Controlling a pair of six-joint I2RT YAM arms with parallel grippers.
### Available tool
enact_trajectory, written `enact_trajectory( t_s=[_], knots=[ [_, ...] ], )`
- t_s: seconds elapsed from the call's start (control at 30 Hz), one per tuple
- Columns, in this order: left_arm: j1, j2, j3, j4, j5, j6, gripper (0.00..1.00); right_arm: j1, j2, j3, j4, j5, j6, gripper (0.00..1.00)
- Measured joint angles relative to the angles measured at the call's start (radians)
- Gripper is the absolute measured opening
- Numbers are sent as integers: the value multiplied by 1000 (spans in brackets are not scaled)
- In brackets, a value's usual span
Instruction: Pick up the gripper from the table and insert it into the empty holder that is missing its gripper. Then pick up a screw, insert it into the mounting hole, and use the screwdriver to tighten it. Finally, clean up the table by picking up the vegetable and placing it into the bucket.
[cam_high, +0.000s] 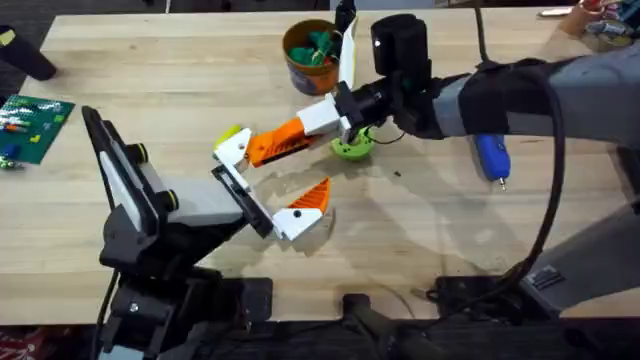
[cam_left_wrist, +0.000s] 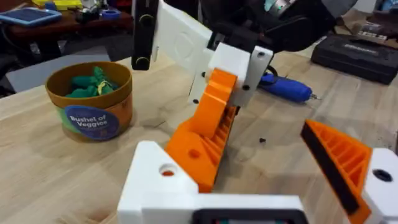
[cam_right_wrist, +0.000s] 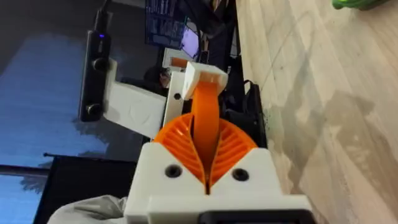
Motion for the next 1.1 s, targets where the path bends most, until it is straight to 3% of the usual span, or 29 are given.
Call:
enact_trajectory(
  t_s=[0.17,0.3,0.43,1.1],
  knots=[
    [6,0,0,-1,23,0,987,7,3,0,0,-3,-2,15],
    [1,0,0,-6,122,-2,987,40,11,0,0,-12,-1,14],
    [2,0,-1,-8,170,-3,987,36,13,0,-2,-24,2,14],
    [5,0,-1,-10,175,-8,987,37,14,0,0,-8,36,13]
  ],
)
